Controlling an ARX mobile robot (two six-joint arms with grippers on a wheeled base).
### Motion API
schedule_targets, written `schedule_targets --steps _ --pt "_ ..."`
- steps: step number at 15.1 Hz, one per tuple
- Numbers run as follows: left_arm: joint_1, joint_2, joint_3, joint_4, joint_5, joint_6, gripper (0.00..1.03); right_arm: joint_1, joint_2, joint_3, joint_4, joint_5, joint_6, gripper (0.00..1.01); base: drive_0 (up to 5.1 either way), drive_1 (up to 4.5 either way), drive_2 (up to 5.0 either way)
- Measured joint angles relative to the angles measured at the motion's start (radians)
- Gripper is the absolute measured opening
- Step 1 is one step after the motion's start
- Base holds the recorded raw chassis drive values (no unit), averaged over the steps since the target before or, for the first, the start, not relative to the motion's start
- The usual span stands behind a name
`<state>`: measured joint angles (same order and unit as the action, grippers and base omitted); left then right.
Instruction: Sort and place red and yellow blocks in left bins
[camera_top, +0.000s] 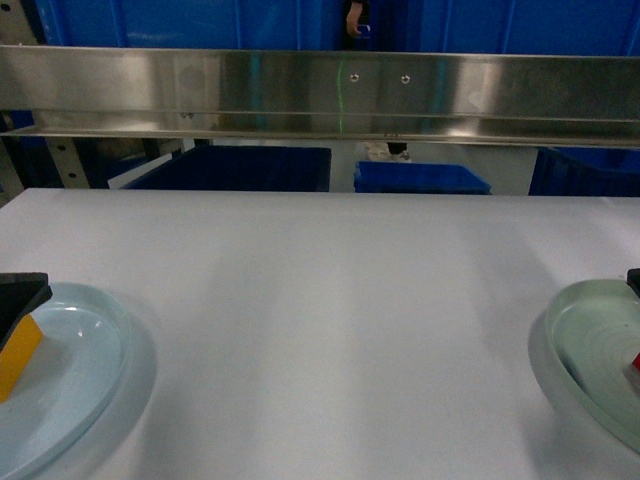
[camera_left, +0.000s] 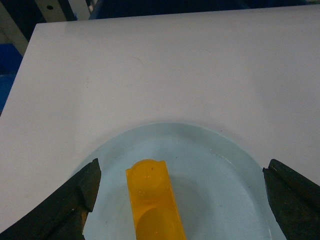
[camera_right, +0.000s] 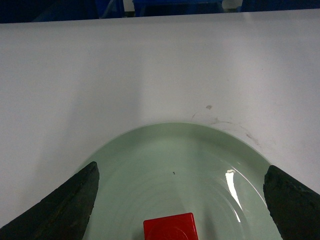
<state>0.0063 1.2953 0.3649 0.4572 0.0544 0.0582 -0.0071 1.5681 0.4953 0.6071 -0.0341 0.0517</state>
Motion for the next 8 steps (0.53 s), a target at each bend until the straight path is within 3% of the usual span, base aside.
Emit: schedule_targets --steps 3,6,8 --pt "0.000 0.000 0.000 0.000 0.000 0.000 0.98 0.000 0.012 0.007 -0.053 -0.018 0.005 0.98 0.0 0.00 0.0" --pt "0.000 0.000 0.000 0.000 0.000 0.002 0.98 -0.018 0.078 0.140 -0.196 -0.081 0.026 0.98 0.0 0.00 0.0" --pt "0.000 0.000 0.000 0.000 0.000 0.002 0.98 -0.055 0.143 0.224 -0.285 -0.117 0.025 0.98 0.0 0.00 0.0"
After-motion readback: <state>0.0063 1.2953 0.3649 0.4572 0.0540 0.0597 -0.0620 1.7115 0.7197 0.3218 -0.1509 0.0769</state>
